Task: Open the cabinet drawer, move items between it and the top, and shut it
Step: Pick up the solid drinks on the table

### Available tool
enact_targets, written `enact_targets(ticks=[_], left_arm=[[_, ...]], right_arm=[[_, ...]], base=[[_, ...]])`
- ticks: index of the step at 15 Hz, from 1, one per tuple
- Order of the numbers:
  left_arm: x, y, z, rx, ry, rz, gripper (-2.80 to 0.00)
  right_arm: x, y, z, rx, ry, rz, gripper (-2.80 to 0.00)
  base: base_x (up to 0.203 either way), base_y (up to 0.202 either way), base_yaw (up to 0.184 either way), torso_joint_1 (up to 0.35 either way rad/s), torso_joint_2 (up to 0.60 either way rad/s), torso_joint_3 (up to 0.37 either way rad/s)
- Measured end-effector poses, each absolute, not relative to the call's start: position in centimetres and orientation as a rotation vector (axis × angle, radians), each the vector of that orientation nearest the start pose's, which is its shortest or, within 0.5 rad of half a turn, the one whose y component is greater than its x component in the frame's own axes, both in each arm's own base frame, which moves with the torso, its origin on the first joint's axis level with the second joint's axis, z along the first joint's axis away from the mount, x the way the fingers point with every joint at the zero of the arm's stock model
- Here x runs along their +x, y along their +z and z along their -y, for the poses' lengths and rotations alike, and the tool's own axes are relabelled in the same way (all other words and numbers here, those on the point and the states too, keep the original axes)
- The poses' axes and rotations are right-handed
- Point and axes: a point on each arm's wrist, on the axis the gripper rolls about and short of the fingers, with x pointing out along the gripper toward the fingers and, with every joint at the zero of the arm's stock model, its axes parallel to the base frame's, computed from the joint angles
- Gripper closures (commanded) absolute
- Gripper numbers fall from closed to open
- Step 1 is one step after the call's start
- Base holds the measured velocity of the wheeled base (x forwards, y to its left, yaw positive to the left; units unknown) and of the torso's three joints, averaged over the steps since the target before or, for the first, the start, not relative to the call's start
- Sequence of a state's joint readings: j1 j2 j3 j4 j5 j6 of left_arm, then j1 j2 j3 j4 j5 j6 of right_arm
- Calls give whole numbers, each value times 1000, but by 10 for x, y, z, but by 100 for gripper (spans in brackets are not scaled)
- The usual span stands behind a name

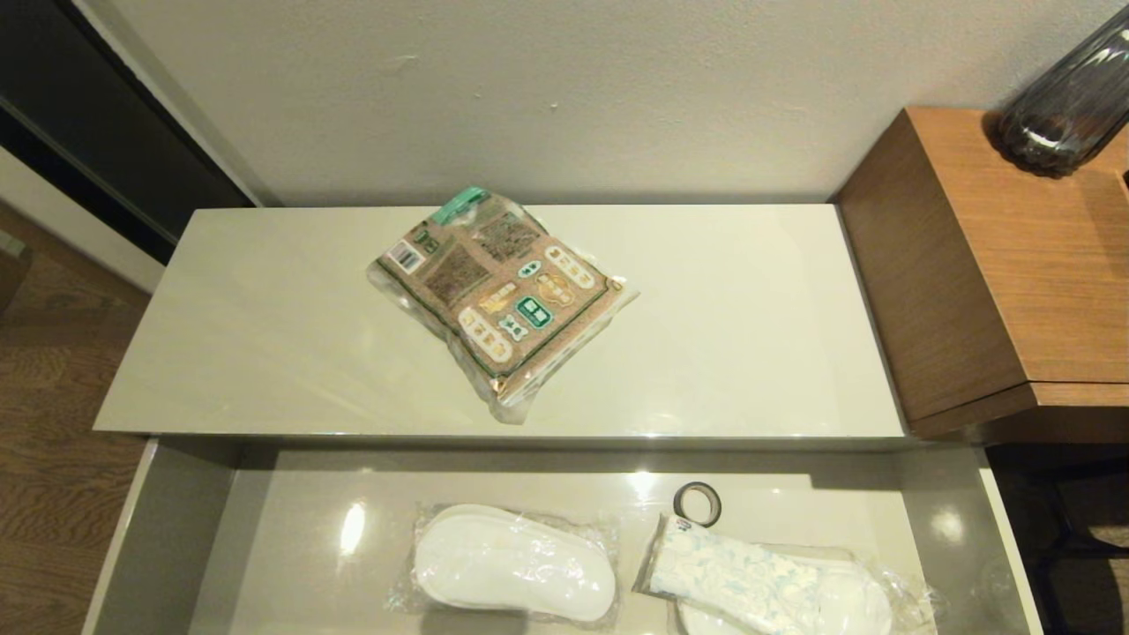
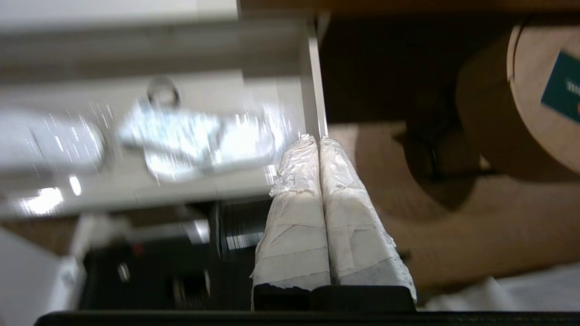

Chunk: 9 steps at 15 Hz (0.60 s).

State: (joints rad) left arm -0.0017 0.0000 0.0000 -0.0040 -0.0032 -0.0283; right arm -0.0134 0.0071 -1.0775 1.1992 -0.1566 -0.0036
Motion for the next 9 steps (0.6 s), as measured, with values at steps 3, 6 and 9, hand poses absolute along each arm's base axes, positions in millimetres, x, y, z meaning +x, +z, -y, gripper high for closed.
enact_targets(ticks=[3,6,9], left_arm=[[-23,76,0,-29,-4,4,0],[-23,76,0,-29,-5,4,0],[-23,76,0,-28,-5,4,0]], right_arm=[[-160,190,1,30,-164,36,0],[-139,197,1,42,-145,166,0],[-106,183,1,30,-109,176,0]], base=[[0,0,0,0,0,0],[0,0,0,0,0,0],[0,0,0,0,0,0]])
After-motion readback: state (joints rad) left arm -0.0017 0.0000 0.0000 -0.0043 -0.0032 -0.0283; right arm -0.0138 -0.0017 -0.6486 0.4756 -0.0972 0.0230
